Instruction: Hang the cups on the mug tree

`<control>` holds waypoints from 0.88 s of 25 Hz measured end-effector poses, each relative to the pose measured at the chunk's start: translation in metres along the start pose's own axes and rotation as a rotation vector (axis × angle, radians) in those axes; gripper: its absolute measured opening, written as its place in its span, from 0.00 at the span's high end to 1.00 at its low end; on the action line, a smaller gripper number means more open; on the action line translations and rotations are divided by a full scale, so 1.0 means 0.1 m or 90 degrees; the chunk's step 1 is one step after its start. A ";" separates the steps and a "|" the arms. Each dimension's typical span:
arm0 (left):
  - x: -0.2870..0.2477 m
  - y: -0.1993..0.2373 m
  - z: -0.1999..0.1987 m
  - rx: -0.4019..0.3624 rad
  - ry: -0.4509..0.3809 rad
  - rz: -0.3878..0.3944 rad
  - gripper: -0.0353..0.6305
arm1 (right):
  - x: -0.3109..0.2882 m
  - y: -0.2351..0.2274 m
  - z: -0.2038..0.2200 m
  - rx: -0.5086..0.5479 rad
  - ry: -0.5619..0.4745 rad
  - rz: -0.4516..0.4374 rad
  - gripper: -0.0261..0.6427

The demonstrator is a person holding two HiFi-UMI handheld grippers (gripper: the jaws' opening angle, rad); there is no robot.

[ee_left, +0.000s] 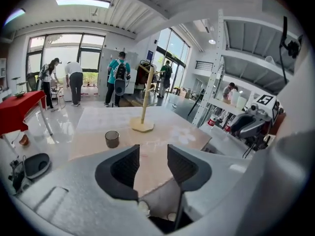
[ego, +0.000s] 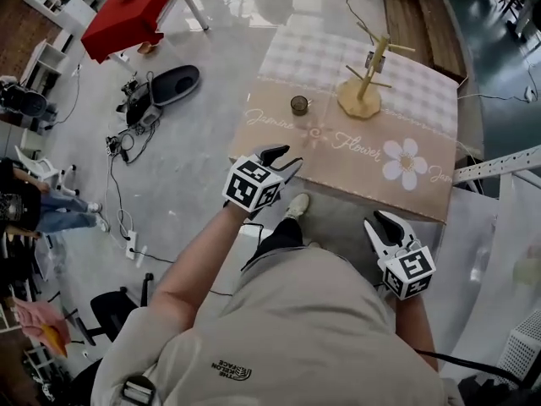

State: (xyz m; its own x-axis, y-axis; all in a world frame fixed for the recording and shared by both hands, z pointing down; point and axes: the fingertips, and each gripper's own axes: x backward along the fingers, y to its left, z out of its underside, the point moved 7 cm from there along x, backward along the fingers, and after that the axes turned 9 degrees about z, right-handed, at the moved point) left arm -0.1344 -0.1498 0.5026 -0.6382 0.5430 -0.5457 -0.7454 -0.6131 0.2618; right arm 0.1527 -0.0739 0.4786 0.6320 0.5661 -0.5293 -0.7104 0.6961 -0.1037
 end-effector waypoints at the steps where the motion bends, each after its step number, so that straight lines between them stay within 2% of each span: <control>1: -0.08 0.15 -0.05 -0.012 0.015 0.000 0.70 | -0.05 -0.04 -0.08 -0.006 -0.003 0.014 0.79; 6: -0.50 0.91 -0.23 -0.058 0.079 0.000 0.63 | -0.25 -0.18 -0.38 -0.032 -0.005 0.080 0.79; 12: -1.08 1.60 -0.29 -0.118 0.166 0.001 0.56 | -0.40 -0.27 -0.43 -0.073 0.012 0.142 0.79; 16: -1.44 1.87 -0.17 -0.146 0.216 0.030 0.51 | -0.43 -0.31 -0.42 -0.100 0.016 0.183 0.79; 22: -1.66 2.01 -0.03 -0.161 0.270 0.068 0.50 | -0.48 -0.32 -0.45 -0.128 0.020 0.227 0.79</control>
State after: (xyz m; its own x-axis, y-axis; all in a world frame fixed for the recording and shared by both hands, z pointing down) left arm -0.1776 -0.3643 0.6436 -0.5356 0.2205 -0.8152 -0.5766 -0.8008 0.1622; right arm 0.1310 -0.1429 0.4692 0.3277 0.7405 -0.5868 -0.9316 0.3566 -0.0702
